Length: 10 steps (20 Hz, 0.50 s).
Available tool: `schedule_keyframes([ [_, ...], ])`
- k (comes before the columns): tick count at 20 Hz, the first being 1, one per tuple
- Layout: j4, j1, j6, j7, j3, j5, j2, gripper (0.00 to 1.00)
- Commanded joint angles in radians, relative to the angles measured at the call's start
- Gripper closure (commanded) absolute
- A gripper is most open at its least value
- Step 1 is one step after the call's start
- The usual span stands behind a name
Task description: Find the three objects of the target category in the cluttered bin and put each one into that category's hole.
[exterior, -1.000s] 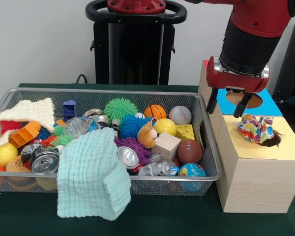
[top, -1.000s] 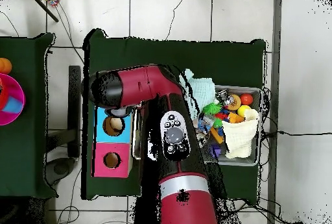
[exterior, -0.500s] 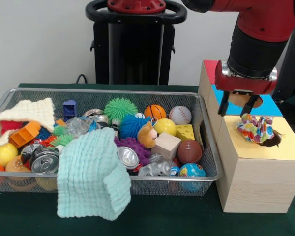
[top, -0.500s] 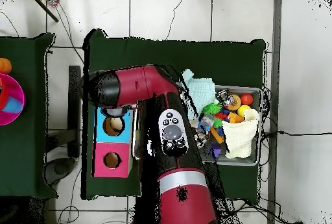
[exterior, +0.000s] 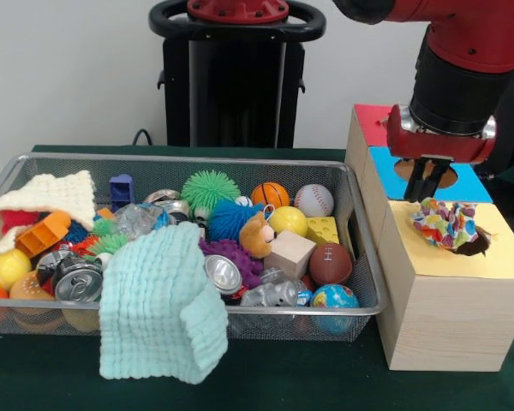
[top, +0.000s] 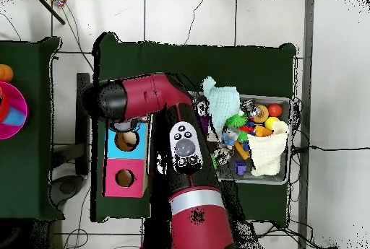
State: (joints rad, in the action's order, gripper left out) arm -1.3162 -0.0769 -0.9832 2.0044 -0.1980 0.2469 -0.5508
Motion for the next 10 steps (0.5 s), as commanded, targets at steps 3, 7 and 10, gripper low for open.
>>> schedule_keyframes([
  [3,-0.076,0.019,0.065,0.071,-0.039,-0.024,0.020,1.00],
  [7,-0.054,0.048,-0.010,0.087,-0.006,-0.015,-0.023,1.00],
  [10,-0.004,0.081,-0.067,0.077,0.039,0.030,-0.068,1.00],
])
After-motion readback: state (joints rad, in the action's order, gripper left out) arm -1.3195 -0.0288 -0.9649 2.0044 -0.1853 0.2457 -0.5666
